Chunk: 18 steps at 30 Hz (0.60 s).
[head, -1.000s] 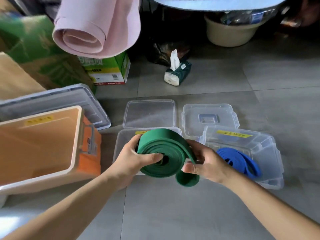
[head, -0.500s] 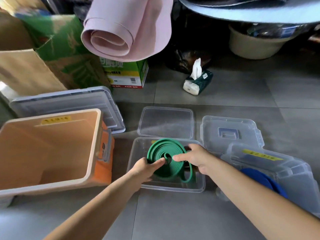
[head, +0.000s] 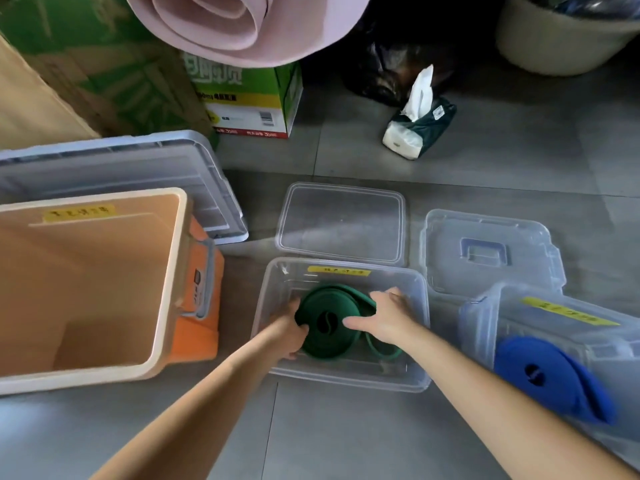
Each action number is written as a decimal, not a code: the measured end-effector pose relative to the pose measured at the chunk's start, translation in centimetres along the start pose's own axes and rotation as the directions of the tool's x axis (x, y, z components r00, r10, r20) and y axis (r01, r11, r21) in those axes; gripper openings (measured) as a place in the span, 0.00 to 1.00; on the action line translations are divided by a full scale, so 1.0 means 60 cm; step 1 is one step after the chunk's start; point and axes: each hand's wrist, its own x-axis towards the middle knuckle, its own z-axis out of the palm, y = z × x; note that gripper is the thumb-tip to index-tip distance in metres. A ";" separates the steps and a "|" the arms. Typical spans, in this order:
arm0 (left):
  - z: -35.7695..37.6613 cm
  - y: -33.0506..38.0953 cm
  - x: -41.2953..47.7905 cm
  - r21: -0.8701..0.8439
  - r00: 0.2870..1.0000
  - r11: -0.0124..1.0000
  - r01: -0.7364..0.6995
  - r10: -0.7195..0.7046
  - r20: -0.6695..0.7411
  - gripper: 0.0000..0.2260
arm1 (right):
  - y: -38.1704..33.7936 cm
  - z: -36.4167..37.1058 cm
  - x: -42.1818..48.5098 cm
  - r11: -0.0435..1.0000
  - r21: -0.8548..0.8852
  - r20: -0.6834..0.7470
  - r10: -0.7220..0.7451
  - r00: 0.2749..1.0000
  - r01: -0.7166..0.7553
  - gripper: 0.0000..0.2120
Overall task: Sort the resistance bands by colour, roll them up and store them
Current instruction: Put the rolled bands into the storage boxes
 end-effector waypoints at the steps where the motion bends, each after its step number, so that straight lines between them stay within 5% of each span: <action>1: -0.002 0.003 0.003 -0.025 0.998 0.999 0.049 -0.048 0.045 0.23 | 0.001 0.002 -0.003 1.000 -0.010 -0.023 -0.016 1.000 0.016 0.41; 4: -0.007 0.013 0.001 0.102 0.993 0.989 0.105 -0.111 0.052 0.20 | 0.002 -0.004 -0.027 0.990 -0.102 -0.044 -0.102 0.994 0.097 0.43; 7: -0.018 0.027 -0.044 0.476 1.000 0.879 0.016 -0.021 0.006 0.23 | 0.011 -0.042 -0.091 0.969 -0.112 -0.007 -0.222 0.975 0.220 0.38; 9: -0.046 0.050 -0.105 0.572 0.998 0.818 -0.052 0.055 0.011 0.22 | 0.018 -0.088 -0.159 0.965 -0.042 0.019 -0.259 0.966 0.260 0.32; 18: -0.132 0.187 -0.521 0.377 0.985 0.910 -0.172 0.162 0.059 0.19 | 0.049 -0.280 -0.546 0.991 0.132 0.003 0.005 1.000 -0.005 0.29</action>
